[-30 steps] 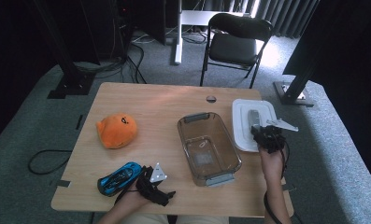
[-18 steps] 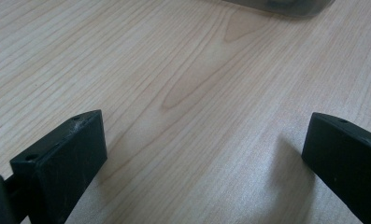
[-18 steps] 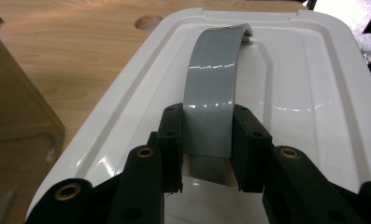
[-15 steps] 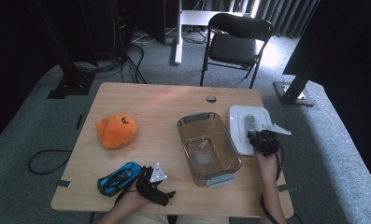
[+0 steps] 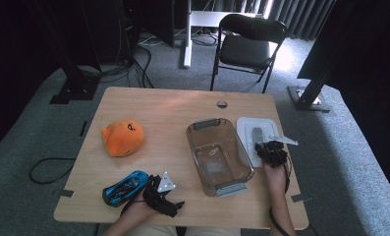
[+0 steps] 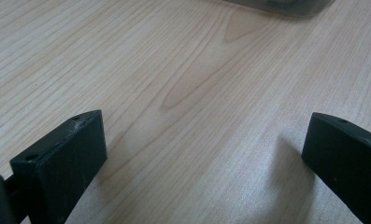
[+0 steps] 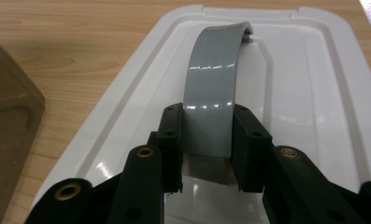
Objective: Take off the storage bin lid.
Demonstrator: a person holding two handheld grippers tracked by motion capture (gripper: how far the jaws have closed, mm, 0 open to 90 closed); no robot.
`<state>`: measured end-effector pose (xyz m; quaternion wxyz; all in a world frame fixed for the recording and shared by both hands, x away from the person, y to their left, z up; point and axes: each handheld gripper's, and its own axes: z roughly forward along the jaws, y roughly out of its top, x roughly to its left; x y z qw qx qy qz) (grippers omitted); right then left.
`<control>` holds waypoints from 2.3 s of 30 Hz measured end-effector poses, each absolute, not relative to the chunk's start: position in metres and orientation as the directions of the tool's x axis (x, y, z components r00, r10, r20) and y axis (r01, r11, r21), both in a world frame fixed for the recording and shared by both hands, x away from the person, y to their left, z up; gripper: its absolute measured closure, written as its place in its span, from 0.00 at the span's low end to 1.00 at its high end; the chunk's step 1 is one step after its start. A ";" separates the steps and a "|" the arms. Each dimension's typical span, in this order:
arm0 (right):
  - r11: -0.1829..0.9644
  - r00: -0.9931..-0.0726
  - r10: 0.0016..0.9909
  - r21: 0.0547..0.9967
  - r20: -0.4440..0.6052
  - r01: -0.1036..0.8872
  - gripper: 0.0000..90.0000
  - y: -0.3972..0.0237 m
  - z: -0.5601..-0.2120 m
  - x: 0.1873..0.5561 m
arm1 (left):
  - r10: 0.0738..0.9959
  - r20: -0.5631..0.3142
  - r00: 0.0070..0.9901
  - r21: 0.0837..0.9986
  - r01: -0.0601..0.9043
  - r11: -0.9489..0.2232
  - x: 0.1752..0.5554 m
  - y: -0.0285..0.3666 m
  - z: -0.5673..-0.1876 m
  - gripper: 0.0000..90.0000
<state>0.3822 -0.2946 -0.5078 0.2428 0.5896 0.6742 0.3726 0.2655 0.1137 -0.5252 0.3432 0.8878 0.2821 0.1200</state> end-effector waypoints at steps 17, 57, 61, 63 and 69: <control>0.023 -0.183 0.977 0.794 0.111 0.607 0.48 -0.291 -0.512 0.378 | 0.584 0.019 0.812 0.677 0.419 -0.605 0.265 0.114 -0.525 0.01; 0.172 -0.441 0.886 0.784 0.142 0.597 0.16 -0.245 -0.518 0.301 | 0.619 0.018 0.785 0.667 0.451 -0.593 0.262 0.112 -0.524 0.01; 0.182 -0.478 0.862 0.778 0.169 0.601 0.16 -0.237 -0.518 0.300 | 0.606 -0.005 0.795 0.650 0.464 -0.603 0.260 0.111 -0.520 0.01; 0.184 -0.487 0.856 0.780 0.172 0.598 0.17 -0.233 -0.518 0.300 | 0.605 -0.019 0.796 0.658 0.466 -0.592 0.259 0.113 -0.516 0.01; 0.215 -0.521 0.842 0.802 0.136 0.557 0.16 -0.220 -0.515 0.301 | 0.592 -0.041 0.805 0.677 0.458 -0.576 0.260 0.129 -0.494 0.01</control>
